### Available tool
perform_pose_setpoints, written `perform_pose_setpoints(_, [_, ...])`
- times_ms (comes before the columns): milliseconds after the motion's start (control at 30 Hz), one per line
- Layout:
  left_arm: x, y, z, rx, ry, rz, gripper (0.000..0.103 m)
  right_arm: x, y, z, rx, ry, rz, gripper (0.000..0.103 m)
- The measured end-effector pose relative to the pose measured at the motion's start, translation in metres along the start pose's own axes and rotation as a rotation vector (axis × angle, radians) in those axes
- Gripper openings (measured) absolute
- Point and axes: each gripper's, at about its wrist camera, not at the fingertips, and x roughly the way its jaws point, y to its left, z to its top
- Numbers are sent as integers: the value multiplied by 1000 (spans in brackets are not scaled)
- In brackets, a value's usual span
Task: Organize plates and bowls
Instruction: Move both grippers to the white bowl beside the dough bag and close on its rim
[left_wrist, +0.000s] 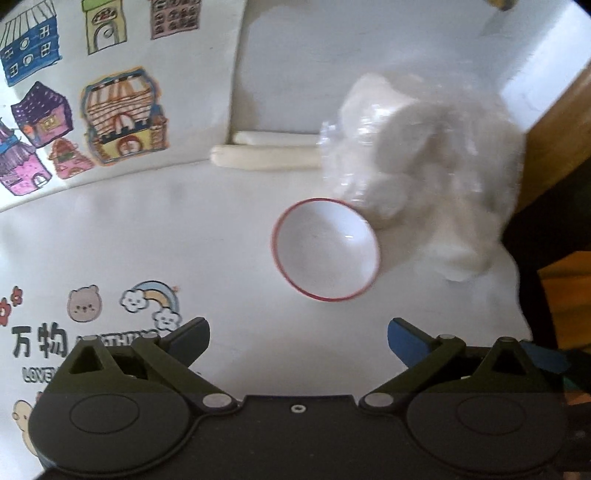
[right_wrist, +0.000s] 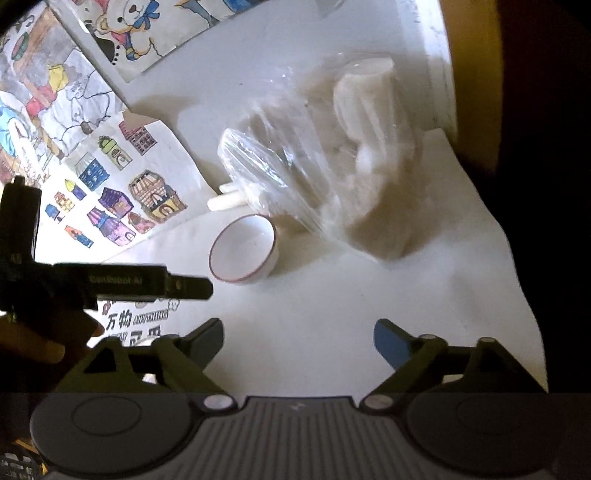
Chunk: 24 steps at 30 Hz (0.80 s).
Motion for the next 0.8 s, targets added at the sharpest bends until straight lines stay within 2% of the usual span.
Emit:
perform_pose_setpoints(300, [23,26,22,-19,-4,55,102,43,-2,24,79,17,-10,98])
perform_pose_setpoints(467, [33,35,34,-25,4,61,102,68,-3,31,130,44,-10,99])
perform_pose_setpoints(633, [47,41,47,-18,14,55,102,87,5,35,128,49,-17,100])
perform_pose_setpoints(667, [49,42,49,-16,18,55,102,90,7,36,124,52,-21,99])
perform_pose_setpoints(733, [54,43,51,-12,23,47,102,96,12,38,108,54,-40,90])
perform_pose_setpoints(800, [56,42,51,-2,27,43,102,100,17,39,87,55,-59,85])
